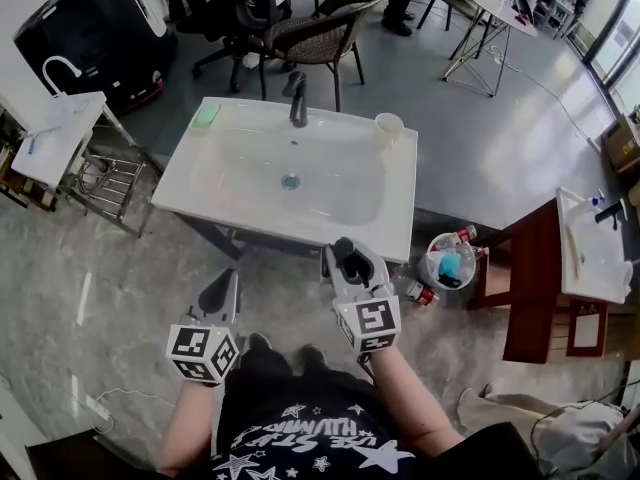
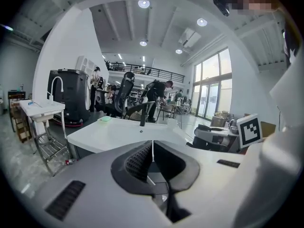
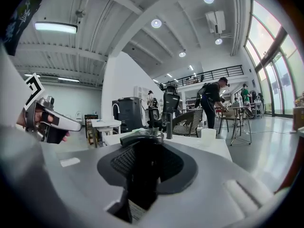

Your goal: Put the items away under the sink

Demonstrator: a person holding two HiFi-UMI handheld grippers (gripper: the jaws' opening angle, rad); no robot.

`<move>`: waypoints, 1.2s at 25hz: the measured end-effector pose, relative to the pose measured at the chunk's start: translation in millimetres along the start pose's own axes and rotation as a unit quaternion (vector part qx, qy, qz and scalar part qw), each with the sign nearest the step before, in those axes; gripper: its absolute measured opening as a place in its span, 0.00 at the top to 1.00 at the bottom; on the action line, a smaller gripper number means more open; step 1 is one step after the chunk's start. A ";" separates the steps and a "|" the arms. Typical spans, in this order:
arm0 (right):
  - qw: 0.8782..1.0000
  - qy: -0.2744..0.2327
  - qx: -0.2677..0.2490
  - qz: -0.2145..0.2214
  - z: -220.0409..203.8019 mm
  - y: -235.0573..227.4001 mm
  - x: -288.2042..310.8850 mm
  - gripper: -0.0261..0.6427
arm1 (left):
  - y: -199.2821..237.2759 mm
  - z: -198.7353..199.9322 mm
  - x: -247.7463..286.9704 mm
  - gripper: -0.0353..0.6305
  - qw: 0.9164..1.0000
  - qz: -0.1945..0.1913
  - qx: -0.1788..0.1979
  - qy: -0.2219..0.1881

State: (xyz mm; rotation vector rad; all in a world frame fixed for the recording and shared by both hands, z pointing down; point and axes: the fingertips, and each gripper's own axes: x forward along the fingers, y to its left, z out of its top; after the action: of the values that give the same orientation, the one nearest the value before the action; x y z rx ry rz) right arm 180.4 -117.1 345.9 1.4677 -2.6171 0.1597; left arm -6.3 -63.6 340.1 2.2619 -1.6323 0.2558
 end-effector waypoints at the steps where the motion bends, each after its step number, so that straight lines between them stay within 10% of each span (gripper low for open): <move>1: 1.000 0.001 -0.001 0.005 -1.9 3.9 -1.4 0.82 | -1.5 -2.0 -2.8 0.92 1.000 0.001 0.000 -0.001; 30: 0.991 0.094 0.048 -0.084 -188.8 119.2 -58.3 0.82 | 89.7 -211.2 -110.2 0.92 0.996 0.025 -0.077 0.033</move>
State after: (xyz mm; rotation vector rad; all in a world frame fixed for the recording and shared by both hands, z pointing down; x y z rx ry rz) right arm 121.2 23.7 518.9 1.6095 -2.3555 0.3902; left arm -115.8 87.2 513.4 2.0787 -1.6190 0.2075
